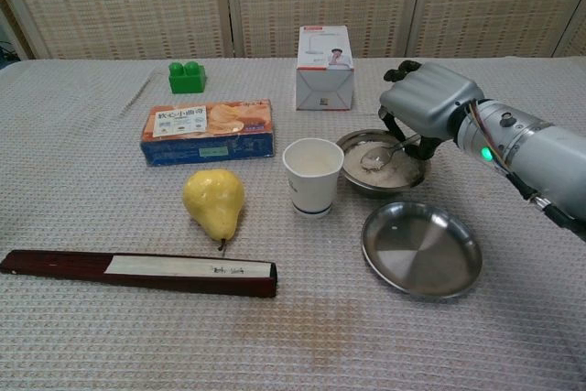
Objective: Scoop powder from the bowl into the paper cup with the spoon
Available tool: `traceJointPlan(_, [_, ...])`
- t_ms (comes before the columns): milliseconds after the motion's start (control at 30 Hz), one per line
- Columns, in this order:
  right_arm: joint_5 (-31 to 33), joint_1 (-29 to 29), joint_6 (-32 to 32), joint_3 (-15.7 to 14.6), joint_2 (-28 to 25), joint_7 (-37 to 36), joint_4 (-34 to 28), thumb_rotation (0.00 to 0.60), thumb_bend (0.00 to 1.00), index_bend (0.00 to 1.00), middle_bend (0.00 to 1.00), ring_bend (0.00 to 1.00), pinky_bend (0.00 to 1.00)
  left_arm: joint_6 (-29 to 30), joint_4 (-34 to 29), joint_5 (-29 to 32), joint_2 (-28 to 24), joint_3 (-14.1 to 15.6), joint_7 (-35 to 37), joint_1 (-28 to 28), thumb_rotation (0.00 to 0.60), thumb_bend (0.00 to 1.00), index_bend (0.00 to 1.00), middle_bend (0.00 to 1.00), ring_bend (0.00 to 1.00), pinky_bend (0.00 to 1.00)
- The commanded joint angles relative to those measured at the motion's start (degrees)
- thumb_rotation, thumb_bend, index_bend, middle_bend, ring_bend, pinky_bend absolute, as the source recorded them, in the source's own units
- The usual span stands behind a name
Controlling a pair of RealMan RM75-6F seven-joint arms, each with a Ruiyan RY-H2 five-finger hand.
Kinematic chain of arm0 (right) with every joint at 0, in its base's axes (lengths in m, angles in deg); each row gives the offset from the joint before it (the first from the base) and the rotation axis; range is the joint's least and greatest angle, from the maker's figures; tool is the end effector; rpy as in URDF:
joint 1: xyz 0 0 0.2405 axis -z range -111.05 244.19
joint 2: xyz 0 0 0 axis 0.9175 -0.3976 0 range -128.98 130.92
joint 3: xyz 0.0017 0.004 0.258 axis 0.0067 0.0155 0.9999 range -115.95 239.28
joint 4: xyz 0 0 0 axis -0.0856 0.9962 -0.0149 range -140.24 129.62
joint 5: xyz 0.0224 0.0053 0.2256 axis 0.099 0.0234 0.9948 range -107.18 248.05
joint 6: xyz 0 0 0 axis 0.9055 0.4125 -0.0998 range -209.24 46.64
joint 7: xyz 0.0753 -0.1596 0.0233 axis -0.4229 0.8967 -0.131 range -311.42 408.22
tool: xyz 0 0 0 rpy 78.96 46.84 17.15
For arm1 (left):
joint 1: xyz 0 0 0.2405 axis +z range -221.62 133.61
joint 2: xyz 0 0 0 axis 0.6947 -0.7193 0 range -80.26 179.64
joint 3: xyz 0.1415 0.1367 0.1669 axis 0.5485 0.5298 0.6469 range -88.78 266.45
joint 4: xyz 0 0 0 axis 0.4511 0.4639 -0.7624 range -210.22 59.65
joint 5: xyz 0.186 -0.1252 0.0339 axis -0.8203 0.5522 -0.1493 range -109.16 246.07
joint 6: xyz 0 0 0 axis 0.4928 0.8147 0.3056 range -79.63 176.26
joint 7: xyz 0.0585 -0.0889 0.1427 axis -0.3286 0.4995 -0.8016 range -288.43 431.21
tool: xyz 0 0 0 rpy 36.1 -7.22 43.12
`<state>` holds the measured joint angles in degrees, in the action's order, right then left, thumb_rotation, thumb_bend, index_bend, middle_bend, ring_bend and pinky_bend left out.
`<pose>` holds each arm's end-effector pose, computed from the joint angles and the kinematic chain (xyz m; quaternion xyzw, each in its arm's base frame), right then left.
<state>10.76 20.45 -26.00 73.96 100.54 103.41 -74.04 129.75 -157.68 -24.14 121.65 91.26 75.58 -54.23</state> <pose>-0.1447 -0.4142 -0.0759 0.7982 -0.1440 0.2099 0.5460 -0.3151 0.2245 0.0818 -0.6686 -0.3868 -0.3920 0.4997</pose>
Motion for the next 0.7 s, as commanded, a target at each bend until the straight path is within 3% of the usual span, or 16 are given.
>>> traceJointPlan(33, [1.6, 0.2, -0.2, 0.9, -0.8, -2.0, -1.1, 0.6, 0.34, 0.74, 0.3, 0.01, 0.0, 0.1, 0.0, 0.0, 0.0, 0.0, -0.1, 0.0, 0.6, 0.47, 0.0, 0.0, 0.0, 0.18])
traceJointPlan(233, [5.0, 0.5, -1.4, 2.1, -2.3, -6.2, -3.2, 0.6, 0.34, 0.74, 0.3, 0.01, 0.0, -0.1, -0.2, 0.0, 0.0, 0.0, -0.3, 0.0, 0.6, 0.47, 0.0, 0.0, 0.0, 0.19])
traceJointPlan(700, [6.2, -0.2, -1.4, 0.5, -2.4, -9.5, -3.2, 0.6, 0.34, 0.74, 0.3, 0.01, 0.0, -0.1, -0.1, -0.1, 0.0, 0.1, 0.0, 0.0, 0.6, 0.47, 0.0, 0.0, 0.0, 0.19])
